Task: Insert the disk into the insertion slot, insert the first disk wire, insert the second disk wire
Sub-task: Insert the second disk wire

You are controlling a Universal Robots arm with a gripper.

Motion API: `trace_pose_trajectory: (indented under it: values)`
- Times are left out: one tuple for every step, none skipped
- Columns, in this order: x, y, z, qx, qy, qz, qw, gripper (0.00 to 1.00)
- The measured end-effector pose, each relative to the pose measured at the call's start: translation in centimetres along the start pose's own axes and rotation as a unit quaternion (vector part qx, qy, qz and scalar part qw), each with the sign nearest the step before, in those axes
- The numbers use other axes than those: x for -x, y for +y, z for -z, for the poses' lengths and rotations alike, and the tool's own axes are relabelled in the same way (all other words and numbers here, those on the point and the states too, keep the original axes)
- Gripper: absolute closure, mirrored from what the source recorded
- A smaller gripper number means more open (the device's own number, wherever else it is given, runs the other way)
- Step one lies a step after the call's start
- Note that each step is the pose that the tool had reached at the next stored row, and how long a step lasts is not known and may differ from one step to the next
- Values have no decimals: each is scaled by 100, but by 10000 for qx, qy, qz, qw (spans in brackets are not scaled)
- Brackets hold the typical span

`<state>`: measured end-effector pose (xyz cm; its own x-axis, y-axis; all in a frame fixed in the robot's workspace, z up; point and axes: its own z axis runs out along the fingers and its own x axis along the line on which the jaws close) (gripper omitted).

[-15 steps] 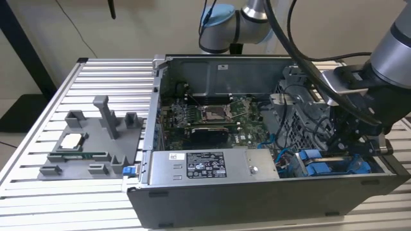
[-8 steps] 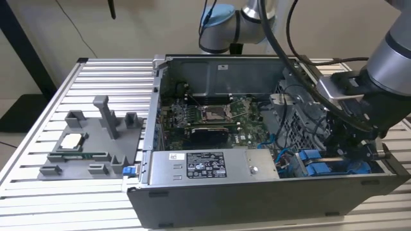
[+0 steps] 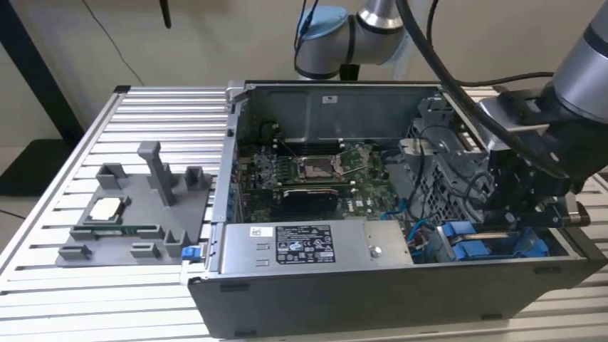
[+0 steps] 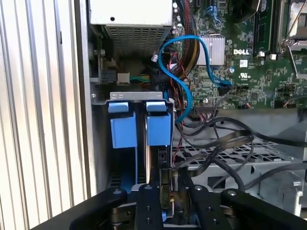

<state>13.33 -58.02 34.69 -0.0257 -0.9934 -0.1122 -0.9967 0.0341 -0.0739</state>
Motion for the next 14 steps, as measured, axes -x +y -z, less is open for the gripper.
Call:
trace_pose_trajectory:
  values:
    - [2, -2, 21, 0, -1, 0, 10000, 70]
    - [5, -3, 47, 1, 0, 0, 10000, 70]
    - [8, -5, 73, 1, 0, 0, 10000, 70]
    - [11, -7, 93, 1, 0, 0, 10000, 70]
    - [12, -8, 106, 2, 0, 0, 10000, 70]
    - [14, -9, 120, 2, 0, 0, 10000, 70]
    - [15, -10, 133, 2, 0, 0, 10000, 70]
    - [17, -11, 150, 3, 0, 0, 10000, 70]
    - [19, -13, 169, 5, 0, 0, 10000, 70]
    - [21, -14, 188, 8, 1, -1, 10000, 70]
    - [23, -15, 205, 12, 0, -1, 10000, 70]
    - [26, -17, 226, 16, 1, -2, 10000, 70]
    - [28, -18, 247, 20, 0, -2, 10000, 70]
    - [32, -21, 278, 23, 1, -2, 10000, 70]
